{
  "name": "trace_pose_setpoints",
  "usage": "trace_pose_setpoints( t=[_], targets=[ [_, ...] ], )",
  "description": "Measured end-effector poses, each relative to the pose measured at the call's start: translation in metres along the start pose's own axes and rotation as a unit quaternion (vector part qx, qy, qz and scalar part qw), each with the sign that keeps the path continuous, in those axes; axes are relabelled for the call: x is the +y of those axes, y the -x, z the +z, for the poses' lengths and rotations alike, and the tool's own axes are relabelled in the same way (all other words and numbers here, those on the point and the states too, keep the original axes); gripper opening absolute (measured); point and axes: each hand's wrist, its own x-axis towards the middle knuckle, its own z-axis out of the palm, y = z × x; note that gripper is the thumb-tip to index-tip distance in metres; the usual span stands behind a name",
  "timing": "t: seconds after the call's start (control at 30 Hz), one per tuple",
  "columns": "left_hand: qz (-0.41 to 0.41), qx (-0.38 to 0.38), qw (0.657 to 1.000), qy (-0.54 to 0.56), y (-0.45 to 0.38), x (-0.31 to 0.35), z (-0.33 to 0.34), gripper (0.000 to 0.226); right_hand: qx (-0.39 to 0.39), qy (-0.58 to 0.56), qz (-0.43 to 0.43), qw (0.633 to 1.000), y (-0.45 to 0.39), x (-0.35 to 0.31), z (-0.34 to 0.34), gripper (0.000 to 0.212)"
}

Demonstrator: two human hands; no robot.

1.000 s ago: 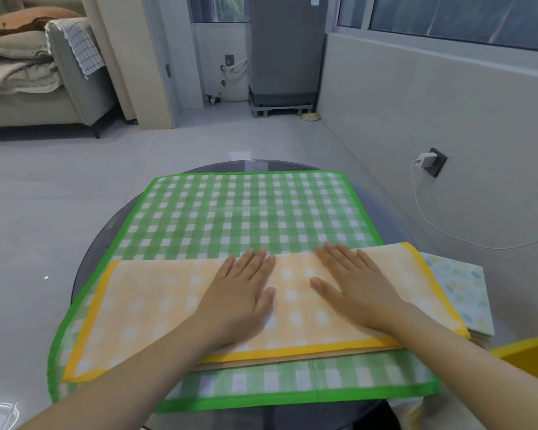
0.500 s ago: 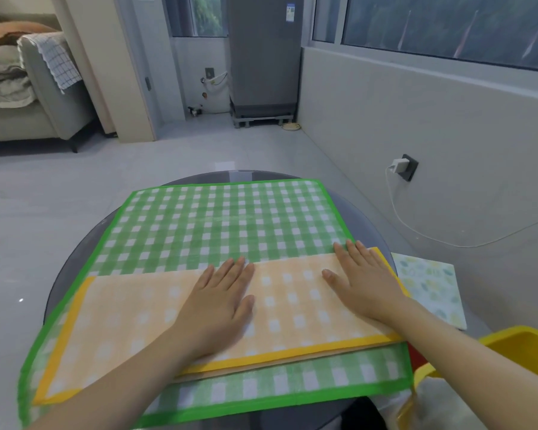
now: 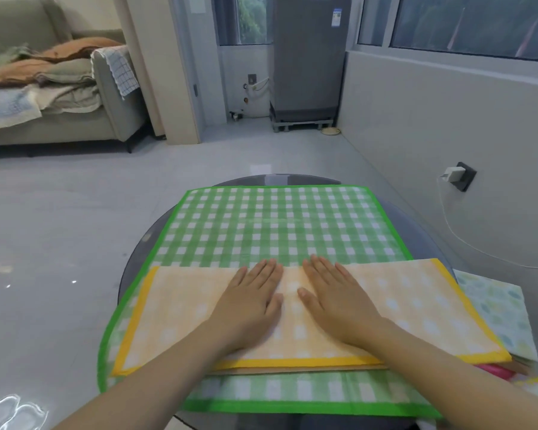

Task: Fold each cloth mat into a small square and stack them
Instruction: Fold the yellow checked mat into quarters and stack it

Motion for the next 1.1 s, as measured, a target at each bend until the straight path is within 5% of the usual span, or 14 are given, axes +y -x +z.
trace_pose_setpoints(
  t=[0.07, 0.2, 0.3, 0.43, 0.63, 0.77, 0.93, 1.1],
  targets=[
    [-0.022, 0.009, 1.0, -0.005, 0.01, -0.023, 0.0, 0.064, -0.004, 0.004, 0.005, 1.0, 0.0, 0.0, 0.0, 0.09],
    [-0.076, 0.03, 0.997, -0.001, 0.033, -0.068, -0.003, 0.082, -0.008, 0.007, 0.004, 1.0, 0.001, 0.0, 0.0, 0.068],
    [-0.109, 0.041, 0.993, -0.004, 0.048, -0.093, -0.008, 0.086, -0.01, 0.007, 0.004, 1.0, 0.001, 0.0, -0.001, 0.075],
    [-0.122, 0.005, 0.992, -0.013, 0.054, -0.102, -0.014, 0.067, -0.014, 0.007, 0.004, 1.0, 0.0, -0.002, -0.001, 0.083],
    [-0.152, 0.058, 0.987, -0.001, 0.043, -0.113, -0.036, 0.039, -0.028, -0.052, -0.033, 0.998, -0.006, -0.027, -0.021, 0.057],
    [-0.176, 0.042, 0.983, -0.021, 0.033, -0.112, -0.049, 0.042, -0.035, -0.156, -0.089, 0.983, -0.007, -0.059, -0.033, 0.046],
    [-0.227, 0.087, 0.964, 0.109, 0.029, -0.113, -0.057, 0.031, -0.062, -0.08, -0.104, 0.989, -0.008, -0.075, -0.023, 0.067],
    [-0.269, 0.149, 0.909, 0.282, 0.038, -0.121, -0.067, 0.028, -0.094, -0.044, -0.096, 0.99, -0.009, -0.079, -0.022, 0.087]
  ],
)
